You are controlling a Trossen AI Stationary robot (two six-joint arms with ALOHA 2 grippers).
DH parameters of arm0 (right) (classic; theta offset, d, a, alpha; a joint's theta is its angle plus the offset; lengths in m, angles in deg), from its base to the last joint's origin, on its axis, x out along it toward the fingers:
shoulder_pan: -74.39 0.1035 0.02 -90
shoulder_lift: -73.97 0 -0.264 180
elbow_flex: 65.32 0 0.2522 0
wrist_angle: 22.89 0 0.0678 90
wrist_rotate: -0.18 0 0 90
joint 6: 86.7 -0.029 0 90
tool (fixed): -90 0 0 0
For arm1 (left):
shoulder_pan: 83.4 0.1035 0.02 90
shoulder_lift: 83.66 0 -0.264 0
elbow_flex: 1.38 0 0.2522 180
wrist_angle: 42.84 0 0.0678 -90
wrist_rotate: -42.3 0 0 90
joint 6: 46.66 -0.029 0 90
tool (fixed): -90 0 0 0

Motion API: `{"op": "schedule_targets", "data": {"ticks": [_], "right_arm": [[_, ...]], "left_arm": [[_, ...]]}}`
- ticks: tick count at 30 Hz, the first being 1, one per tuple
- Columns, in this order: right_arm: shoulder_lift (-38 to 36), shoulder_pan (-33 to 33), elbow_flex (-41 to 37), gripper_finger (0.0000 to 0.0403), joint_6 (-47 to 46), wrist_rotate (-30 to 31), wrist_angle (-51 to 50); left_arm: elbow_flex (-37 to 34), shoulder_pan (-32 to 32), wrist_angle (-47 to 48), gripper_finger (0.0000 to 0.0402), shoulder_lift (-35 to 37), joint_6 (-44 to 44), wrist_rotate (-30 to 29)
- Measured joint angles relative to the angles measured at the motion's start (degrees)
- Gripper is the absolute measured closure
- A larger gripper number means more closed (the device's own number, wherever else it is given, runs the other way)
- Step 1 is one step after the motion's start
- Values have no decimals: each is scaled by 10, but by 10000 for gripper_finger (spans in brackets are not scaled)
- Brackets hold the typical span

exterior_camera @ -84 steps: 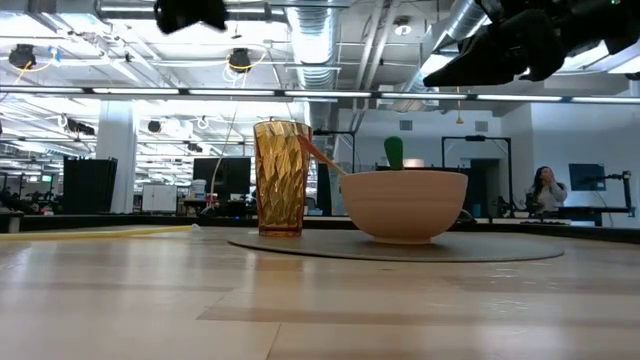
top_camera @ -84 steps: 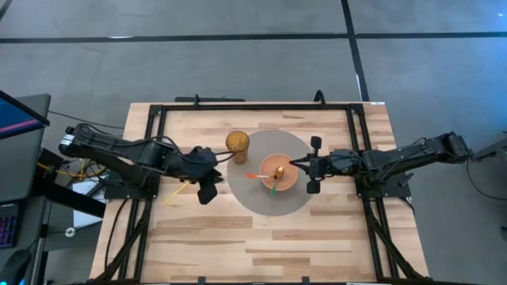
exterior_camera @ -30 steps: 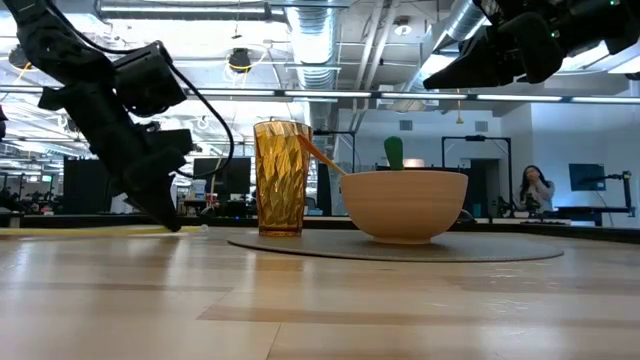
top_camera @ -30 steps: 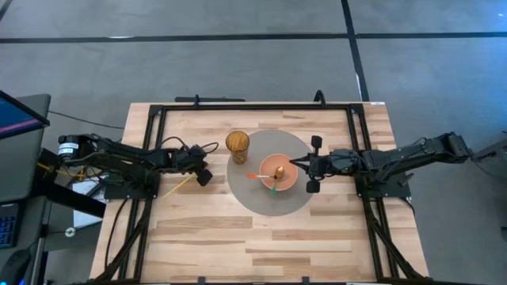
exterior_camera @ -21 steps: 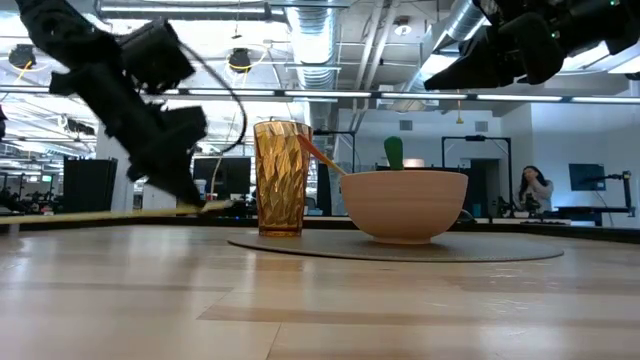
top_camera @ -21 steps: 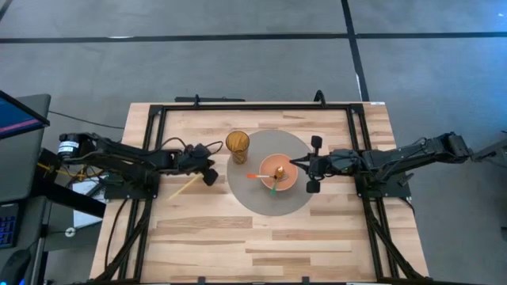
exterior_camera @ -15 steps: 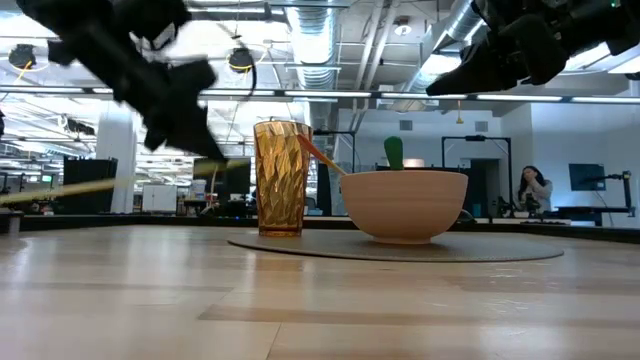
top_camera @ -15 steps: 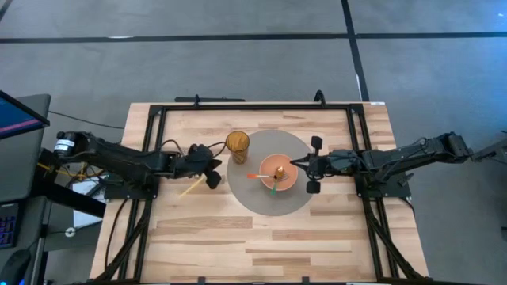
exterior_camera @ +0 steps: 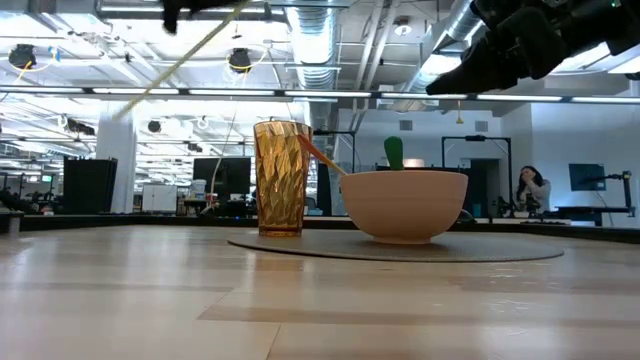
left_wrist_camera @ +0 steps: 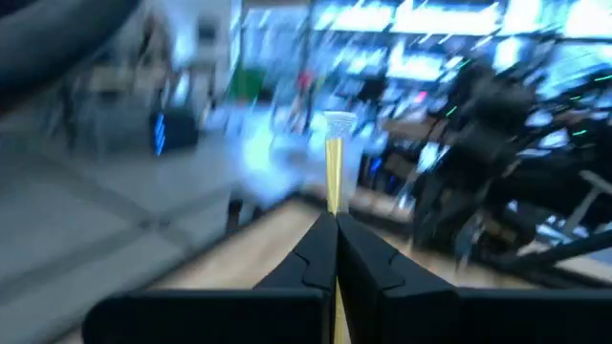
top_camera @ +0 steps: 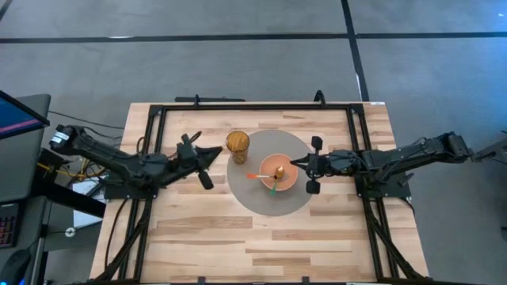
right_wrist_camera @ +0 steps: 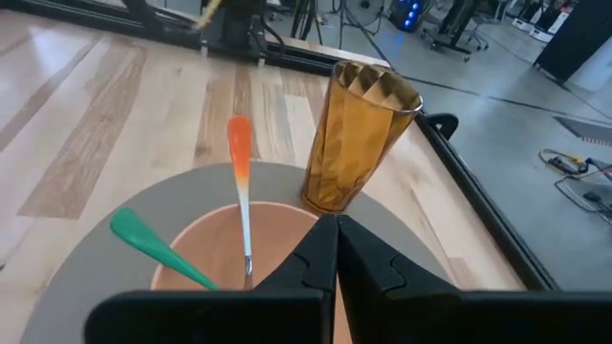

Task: Pick & Place Utensil
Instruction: Put the yellow sipping straw into the brown cup

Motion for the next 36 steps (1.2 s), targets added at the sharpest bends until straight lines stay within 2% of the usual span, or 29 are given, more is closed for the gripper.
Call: {"op": "schedule_targets", "data": {"ticks": [3,6,11,15,19,24,30,36], "right_arm": [[-1,0,7,401,0,4,0],[-7,0,23,401,1,16,-2],[-10,0,37,401,10,17,-3],[-19,-2,38,401,36,17,-11],[-38,-5,38,401,44,16,-11],[-60,-4,38,401,46,14,-24],[-72,-4,38,401,29,14,-59],[-90,-4,38,401,12,13,-98]], "left_arm": [[0,22,-153,398,-36,-141,65],[0,63,-274,398,-73,-227,145],[8,148,-408,398,-125,-261,300],[43,198,-421,398,-144,-261,369],[69,243,-421,398,-175,-255,405],[88,283,-431,398,-243,-252,409],[89,289,-469,398,-295,-210,408],[89,286,-468,393,-313,-207,357]]}}
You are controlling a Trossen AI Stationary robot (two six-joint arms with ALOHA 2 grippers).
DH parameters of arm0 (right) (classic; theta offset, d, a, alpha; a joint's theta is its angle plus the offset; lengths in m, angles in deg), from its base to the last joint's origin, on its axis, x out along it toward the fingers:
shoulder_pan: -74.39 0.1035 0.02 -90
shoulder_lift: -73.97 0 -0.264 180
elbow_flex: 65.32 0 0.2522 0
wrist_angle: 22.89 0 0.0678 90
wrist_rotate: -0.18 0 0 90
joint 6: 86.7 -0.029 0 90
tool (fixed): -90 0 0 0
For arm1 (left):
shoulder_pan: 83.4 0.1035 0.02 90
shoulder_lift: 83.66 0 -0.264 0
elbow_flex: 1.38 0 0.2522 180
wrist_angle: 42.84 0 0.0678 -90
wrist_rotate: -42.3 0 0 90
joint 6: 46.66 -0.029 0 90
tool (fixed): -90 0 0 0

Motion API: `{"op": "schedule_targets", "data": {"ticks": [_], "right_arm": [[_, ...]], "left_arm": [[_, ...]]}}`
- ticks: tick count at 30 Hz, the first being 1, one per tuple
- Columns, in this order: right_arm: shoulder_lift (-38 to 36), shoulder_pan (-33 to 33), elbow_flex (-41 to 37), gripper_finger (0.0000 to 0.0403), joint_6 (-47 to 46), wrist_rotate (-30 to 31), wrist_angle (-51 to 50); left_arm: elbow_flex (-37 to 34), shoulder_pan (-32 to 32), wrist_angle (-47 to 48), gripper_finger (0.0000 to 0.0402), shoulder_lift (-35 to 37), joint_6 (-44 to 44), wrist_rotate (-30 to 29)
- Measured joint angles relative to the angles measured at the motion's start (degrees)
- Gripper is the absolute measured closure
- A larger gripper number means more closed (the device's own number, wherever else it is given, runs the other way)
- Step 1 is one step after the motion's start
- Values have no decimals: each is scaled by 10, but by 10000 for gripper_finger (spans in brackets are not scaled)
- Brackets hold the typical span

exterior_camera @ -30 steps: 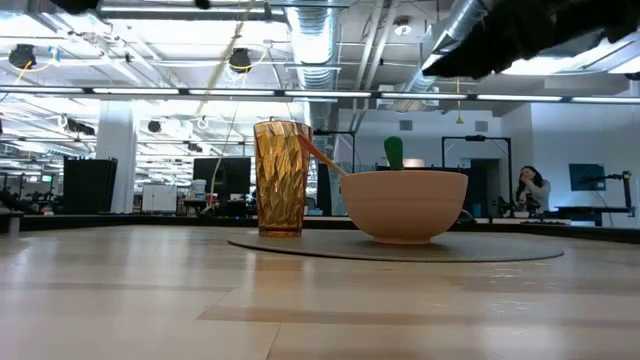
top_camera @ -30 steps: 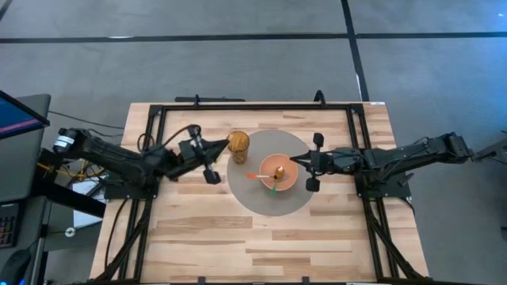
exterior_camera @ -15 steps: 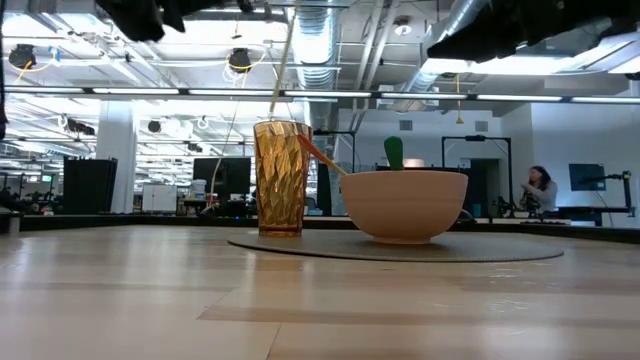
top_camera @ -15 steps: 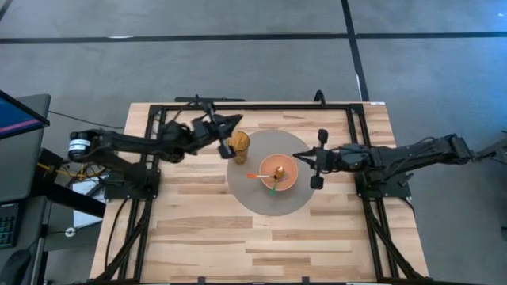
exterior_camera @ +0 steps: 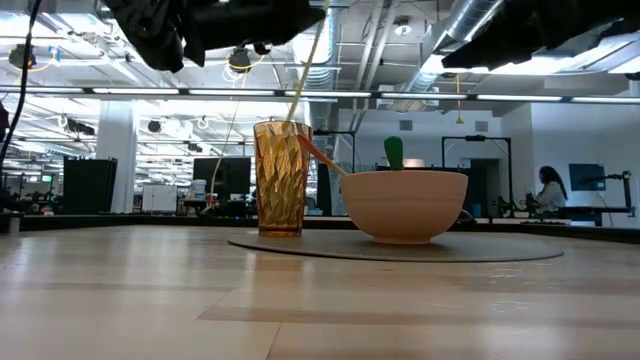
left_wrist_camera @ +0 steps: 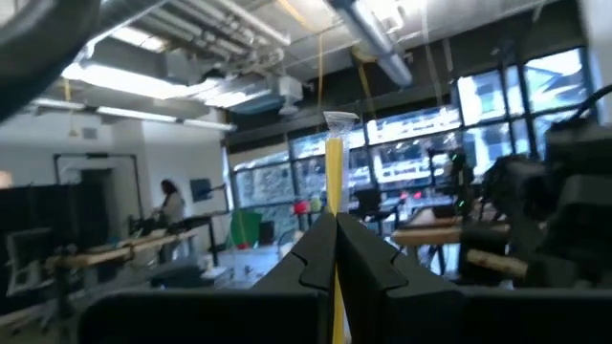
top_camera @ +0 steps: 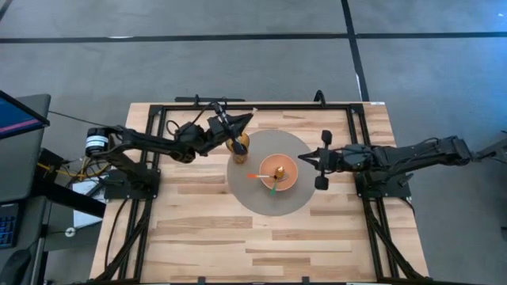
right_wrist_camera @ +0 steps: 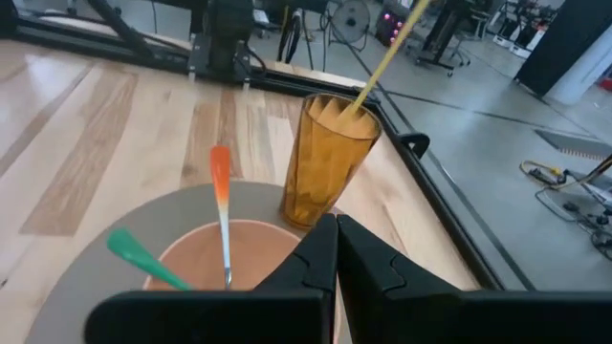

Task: Pick & Place Utensil
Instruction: Put the yellow sipping straw into the brown cup

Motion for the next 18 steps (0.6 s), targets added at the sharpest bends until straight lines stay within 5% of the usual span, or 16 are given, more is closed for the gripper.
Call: {"op": "schedule_targets", "data": {"ticks": [18], "right_arm": [[-227,20,-59,401,-2,1,-40]], "left_arm": [[0,-7,7,324,-3,-1,-10]]}}
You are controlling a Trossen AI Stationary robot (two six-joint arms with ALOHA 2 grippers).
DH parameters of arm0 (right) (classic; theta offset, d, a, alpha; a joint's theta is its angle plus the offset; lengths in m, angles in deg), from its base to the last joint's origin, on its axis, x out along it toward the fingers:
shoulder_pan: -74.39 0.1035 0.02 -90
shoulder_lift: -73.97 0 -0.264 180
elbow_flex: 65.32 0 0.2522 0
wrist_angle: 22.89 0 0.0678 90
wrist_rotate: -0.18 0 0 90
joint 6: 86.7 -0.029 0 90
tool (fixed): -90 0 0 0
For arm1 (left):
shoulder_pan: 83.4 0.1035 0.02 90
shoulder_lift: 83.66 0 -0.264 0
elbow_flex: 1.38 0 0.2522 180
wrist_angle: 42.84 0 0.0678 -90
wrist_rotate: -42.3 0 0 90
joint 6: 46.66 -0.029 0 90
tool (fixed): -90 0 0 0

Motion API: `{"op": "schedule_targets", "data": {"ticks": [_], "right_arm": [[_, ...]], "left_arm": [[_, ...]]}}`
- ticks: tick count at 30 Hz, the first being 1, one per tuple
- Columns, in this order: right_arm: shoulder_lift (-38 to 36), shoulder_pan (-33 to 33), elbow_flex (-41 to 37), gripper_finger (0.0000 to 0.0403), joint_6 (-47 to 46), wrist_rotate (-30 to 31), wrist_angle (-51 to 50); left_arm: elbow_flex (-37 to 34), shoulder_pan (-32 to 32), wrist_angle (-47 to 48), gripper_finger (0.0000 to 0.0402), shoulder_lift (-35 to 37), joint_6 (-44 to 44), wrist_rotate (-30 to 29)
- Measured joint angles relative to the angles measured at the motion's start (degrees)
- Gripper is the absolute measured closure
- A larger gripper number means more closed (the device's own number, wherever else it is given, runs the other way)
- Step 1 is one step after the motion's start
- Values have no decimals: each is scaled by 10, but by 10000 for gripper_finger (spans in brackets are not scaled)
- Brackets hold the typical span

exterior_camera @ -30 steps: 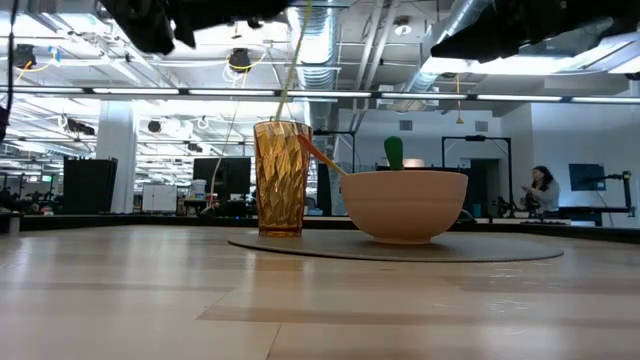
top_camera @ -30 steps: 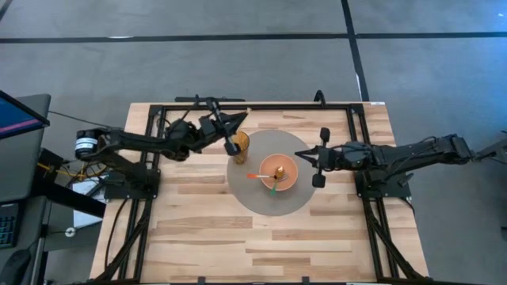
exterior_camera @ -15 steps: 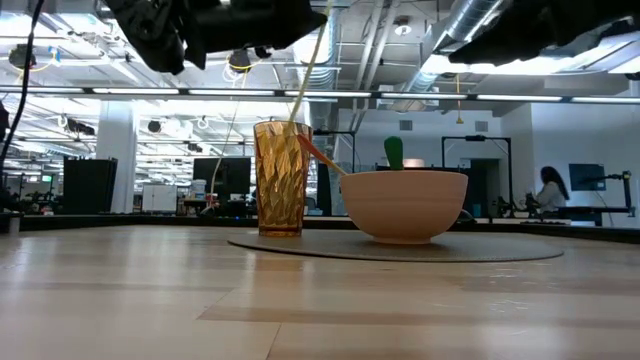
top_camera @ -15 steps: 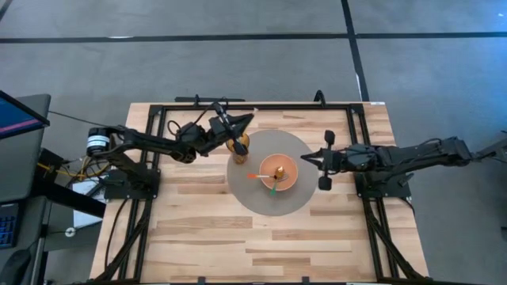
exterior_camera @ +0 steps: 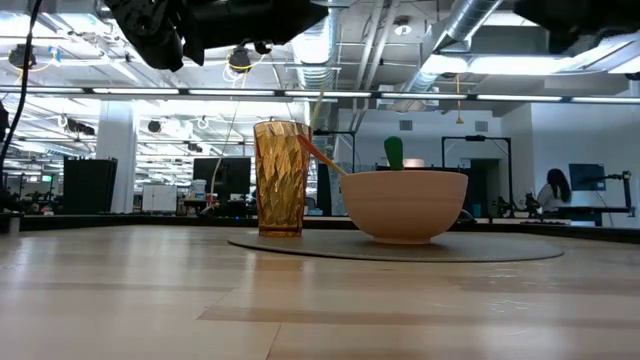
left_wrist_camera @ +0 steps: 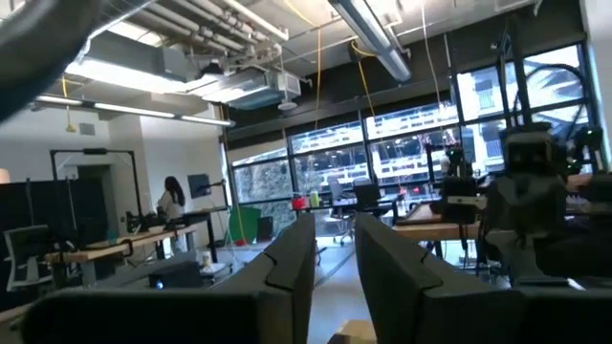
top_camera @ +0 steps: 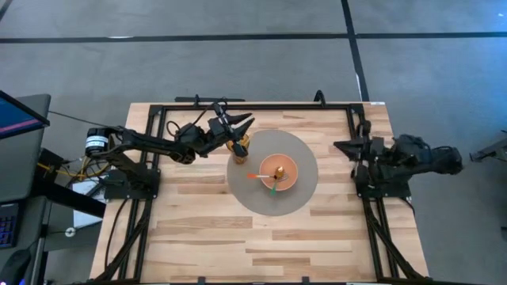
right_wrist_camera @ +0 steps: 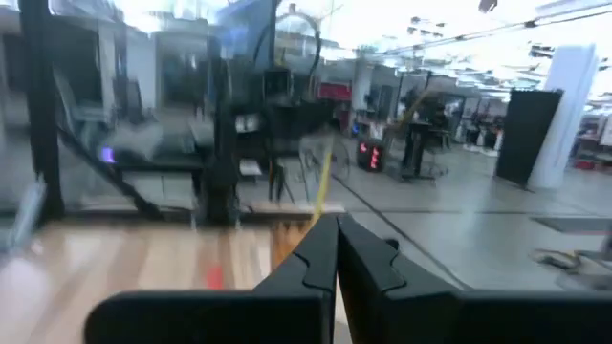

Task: Pick & Place Utensil
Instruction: Put the yellow sipping straw into the brown cup, then return to Home Position

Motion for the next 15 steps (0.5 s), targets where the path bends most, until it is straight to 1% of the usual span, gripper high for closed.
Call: {"op": "schedule_targets", "data": {"ticks": [1,3,4,10,15], "right_arm": [[-2,0,1,401,-7,-2,8],[-8,1,-6,402,-18,-1,-28],[-6,2,-6,402,-21,-1,-28],[31,6,-7,403,-25,-1,-3],[35,6,-7,403,-25,-1,5]], "left_arm": [[0,-1,0,319,1,0,0],[0,-3,1,309,1,-1,0],[0,-4,1,304,1,-1,-3],[1,-4,1,280,1,-1,-12],[1,-10,-1,272,8,0,-13]]}}
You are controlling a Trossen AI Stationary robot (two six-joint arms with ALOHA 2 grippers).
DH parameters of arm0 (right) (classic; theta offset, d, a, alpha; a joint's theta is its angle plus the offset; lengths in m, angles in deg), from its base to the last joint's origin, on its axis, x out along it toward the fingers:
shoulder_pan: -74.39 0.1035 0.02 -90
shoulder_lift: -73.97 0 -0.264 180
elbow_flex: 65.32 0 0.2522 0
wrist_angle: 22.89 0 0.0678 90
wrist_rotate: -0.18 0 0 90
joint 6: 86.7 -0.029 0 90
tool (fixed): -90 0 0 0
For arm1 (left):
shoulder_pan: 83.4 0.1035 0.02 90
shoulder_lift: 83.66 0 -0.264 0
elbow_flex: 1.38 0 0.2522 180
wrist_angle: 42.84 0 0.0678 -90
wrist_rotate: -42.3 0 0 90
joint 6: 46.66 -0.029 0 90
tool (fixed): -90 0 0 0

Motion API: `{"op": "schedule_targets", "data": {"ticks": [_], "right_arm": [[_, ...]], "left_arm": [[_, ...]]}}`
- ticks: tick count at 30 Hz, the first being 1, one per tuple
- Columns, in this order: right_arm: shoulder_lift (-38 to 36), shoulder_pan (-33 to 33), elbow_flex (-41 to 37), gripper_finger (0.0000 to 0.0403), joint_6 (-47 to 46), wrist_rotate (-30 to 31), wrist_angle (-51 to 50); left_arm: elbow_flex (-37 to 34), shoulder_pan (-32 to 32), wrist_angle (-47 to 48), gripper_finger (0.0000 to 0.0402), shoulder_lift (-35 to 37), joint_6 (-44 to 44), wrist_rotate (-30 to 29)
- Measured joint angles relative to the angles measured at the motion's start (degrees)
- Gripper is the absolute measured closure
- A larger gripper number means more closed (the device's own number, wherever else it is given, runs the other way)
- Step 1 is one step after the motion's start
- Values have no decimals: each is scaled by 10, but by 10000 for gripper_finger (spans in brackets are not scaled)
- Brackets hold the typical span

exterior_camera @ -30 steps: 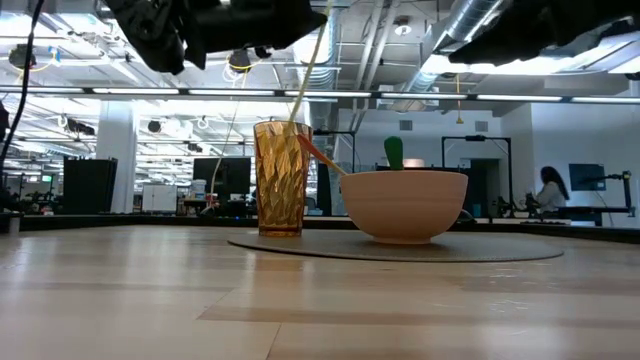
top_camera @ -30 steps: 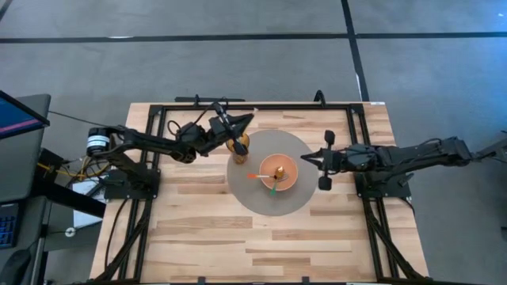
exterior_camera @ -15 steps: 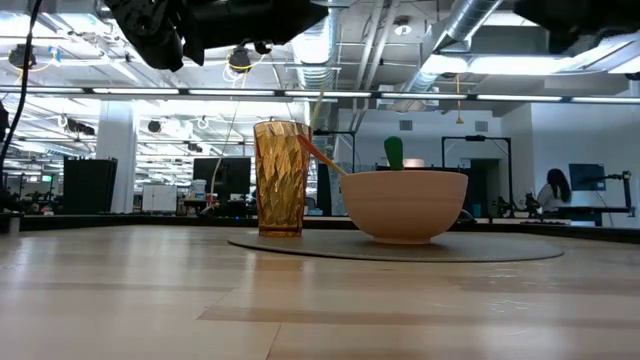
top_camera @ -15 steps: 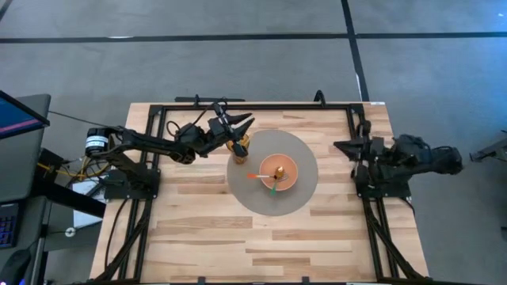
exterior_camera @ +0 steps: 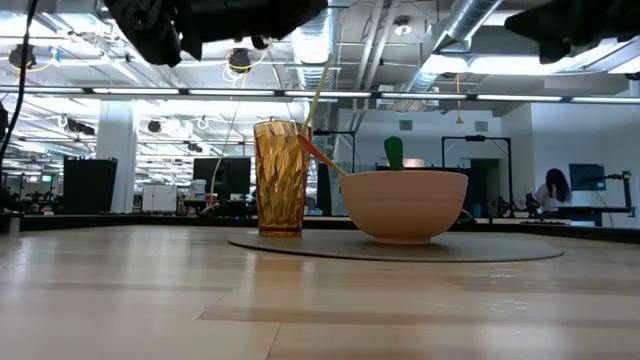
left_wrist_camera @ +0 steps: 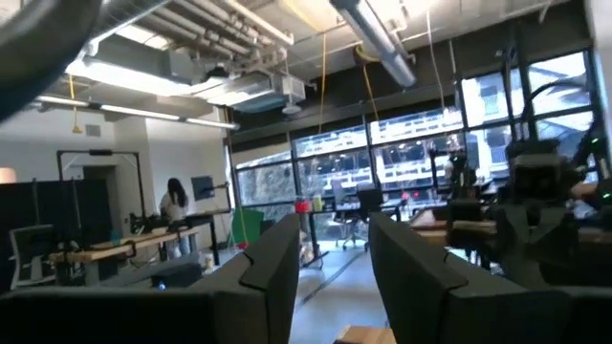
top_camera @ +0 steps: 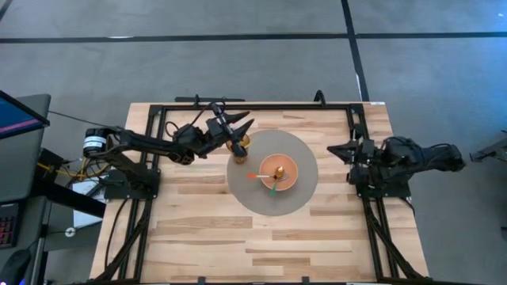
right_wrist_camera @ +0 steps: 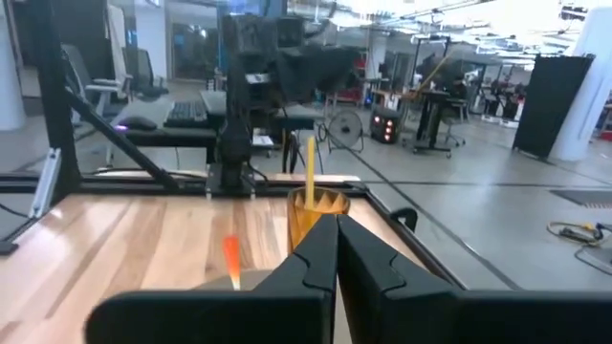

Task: Pick & Place Utensil
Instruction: Return to Home Position

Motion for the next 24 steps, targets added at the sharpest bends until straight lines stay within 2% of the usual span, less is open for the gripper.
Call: {"op": "schedule_targets", "data": {"ticks": [8,13,16,19,21,24], "right_arm": [[-1,0,0,403,0,0,0],[-1,0,0,403,0,0,-1],[-1,0,0,403,0,0,0],[-1,0,0,403,0,0,-1],[-1,0,0,403,0,0,0],[-1,0,0,403,0,0,-1]], "left_arm": [[0,-50,5,274,72,-5,0],[0,-95,80,275,143,-5,1],[0,-122,186,284,199,-5,1],[0,-147,349,300,267,-5,-6],[0,-169,445,315,313,-3,-45],[0,-212,563,350,379,0,-137]]}}
